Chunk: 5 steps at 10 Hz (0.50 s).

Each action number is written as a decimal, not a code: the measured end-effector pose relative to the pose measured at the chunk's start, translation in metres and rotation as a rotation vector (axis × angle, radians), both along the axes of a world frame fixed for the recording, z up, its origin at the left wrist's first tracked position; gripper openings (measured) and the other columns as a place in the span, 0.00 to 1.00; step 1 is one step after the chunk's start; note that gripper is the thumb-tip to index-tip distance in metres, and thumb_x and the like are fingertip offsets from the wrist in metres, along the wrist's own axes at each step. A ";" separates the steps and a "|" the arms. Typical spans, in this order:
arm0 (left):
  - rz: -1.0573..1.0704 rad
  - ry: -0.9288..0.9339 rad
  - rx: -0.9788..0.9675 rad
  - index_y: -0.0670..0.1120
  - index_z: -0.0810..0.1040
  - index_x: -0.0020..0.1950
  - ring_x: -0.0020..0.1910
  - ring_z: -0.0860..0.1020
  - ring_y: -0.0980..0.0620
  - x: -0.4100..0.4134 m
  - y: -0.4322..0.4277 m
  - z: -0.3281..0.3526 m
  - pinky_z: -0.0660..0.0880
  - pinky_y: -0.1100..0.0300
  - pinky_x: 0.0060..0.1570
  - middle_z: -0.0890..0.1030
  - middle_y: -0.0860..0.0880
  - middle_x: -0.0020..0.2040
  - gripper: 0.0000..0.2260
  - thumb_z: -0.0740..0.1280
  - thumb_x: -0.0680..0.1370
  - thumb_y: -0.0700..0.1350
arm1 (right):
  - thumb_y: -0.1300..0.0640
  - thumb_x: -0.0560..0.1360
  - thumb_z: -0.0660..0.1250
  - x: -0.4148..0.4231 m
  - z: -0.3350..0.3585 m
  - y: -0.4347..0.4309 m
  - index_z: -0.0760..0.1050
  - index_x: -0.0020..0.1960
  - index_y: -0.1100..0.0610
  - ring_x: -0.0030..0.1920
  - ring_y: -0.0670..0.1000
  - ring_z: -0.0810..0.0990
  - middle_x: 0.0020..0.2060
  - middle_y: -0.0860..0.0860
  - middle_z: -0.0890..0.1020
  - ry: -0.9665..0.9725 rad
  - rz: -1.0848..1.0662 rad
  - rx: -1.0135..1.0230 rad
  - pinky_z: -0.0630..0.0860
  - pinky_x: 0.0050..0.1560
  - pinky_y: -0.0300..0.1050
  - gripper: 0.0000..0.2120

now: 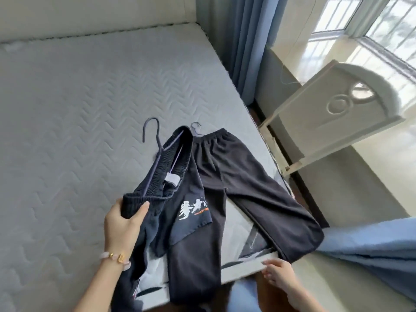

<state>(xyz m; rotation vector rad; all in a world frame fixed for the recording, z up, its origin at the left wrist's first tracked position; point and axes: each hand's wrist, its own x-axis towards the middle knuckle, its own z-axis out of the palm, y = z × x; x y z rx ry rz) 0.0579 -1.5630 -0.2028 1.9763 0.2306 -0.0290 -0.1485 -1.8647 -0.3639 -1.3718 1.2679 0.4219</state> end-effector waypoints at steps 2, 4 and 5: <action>0.144 0.069 0.085 0.52 0.76 0.39 0.39 0.78 0.48 0.022 -0.058 -0.022 0.70 0.60 0.35 0.81 0.51 0.39 0.08 0.73 0.72 0.41 | 0.72 0.72 0.59 0.176 -0.007 -0.087 0.78 0.43 0.62 0.24 0.46 0.75 0.24 0.50 0.79 -0.126 0.316 -0.053 0.68 0.28 0.37 0.10; 0.308 0.302 0.114 0.44 0.80 0.43 0.45 0.79 0.48 0.054 -0.076 -0.083 0.67 0.82 0.34 0.82 0.41 0.41 0.09 0.77 0.67 0.41 | 0.61 0.70 0.66 0.345 -0.034 -0.128 0.78 0.56 0.54 0.46 0.54 0.80 0.46 0.54 0.83 -0.232 0.634 -0.225 0.74 0.48 0.45 0.15; 0.122 0.567 0.082 0.43 0.76 0.54 0.36 0.78 0.69 0.071 -0.064 -0.133 0.68 0.82 0.32 0.79 0.43 0.44 0.42 0.74 0.49 0.68 | 0.59 0.74 0.62 0.420 -0.056 -0.131 0.75 0.62 0.54 0.57 0.53 0.79 0.55 0.52 0.81 -0.257 0.777 -0.317 0.72 0.59 0.45 0.17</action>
